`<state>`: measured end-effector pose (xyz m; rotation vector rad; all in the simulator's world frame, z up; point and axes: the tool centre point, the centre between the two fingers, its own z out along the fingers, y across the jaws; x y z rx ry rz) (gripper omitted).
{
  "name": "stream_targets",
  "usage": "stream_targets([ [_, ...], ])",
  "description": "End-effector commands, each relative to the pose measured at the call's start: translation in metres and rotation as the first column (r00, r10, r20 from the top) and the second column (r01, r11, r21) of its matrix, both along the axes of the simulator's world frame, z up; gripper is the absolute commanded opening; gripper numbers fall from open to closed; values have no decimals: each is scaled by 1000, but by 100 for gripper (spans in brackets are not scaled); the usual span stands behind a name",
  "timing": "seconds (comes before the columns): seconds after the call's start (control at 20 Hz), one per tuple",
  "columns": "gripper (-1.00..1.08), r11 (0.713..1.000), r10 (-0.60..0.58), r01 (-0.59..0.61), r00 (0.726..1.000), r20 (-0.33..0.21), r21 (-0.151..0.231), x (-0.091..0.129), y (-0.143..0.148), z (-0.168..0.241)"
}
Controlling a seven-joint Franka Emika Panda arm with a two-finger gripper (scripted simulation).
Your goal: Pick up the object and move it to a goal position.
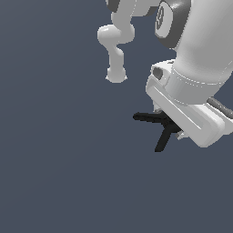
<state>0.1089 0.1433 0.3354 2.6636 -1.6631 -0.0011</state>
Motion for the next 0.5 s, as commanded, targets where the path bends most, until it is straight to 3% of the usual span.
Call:
stream_targets([
  [0.0, -100, 1000, -1, 1, 1000, 2, 0, 2, 4, 7],
  [0.45, -100, 1000, 0, 0, 1000, 1, 1, 4, 8, 14],
])
